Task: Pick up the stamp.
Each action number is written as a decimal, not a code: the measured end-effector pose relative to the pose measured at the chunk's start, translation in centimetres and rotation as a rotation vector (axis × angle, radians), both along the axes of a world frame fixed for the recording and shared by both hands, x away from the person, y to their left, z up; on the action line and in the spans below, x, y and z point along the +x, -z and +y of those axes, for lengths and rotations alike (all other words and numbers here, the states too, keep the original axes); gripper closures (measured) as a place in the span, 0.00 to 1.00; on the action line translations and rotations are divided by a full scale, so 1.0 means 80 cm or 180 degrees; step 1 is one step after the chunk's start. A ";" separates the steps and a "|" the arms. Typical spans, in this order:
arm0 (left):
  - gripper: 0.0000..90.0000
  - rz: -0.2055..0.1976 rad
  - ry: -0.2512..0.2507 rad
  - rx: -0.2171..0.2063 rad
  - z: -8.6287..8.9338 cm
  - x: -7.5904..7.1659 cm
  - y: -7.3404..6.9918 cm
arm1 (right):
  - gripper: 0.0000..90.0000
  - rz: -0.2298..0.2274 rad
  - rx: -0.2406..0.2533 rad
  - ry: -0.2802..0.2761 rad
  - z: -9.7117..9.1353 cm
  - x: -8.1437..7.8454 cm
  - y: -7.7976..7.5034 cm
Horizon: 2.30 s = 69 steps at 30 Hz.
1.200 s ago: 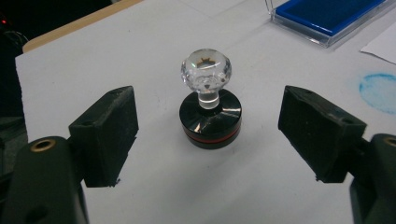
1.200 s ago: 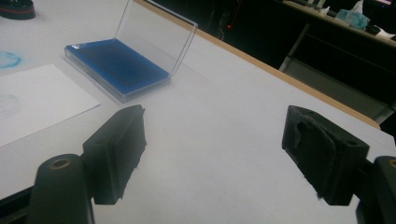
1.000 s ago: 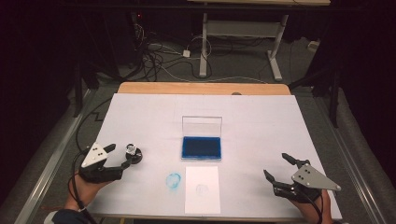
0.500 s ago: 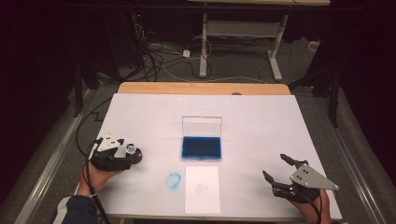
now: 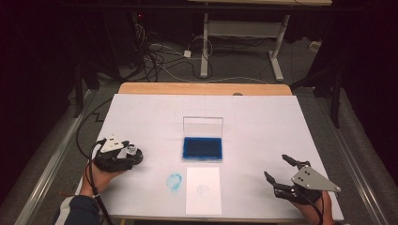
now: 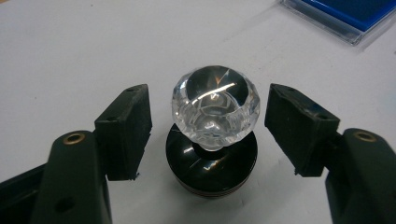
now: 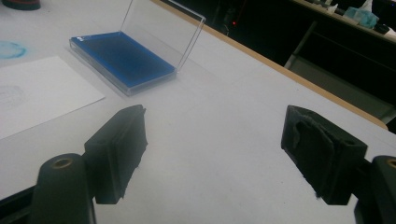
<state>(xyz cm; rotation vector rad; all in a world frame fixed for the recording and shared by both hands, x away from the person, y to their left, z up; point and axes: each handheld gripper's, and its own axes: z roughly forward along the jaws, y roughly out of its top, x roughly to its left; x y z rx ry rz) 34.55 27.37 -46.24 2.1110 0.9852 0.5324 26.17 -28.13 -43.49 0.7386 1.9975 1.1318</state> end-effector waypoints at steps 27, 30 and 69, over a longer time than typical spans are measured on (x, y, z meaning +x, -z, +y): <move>0.59 -0.0026 0.0023 -0.0111 0.003 -0.003 0.001 | 0.27 0.0043 -0.0112 -0.0117 0.009 -0.001 0.003; 0.59 -0.0026 0.0017 -0.0112 0.004 -0.003 0.001 | 0.28 0.0041 -0.0125 -0.0123 0.009 -0.002 0.003; 0.60 -0.0326 -0.0040 -0.0124 0.004 -0.018 -0.007 | 0.26 0.0011 -0.0059 -0.0159 0.011 0.004 0.001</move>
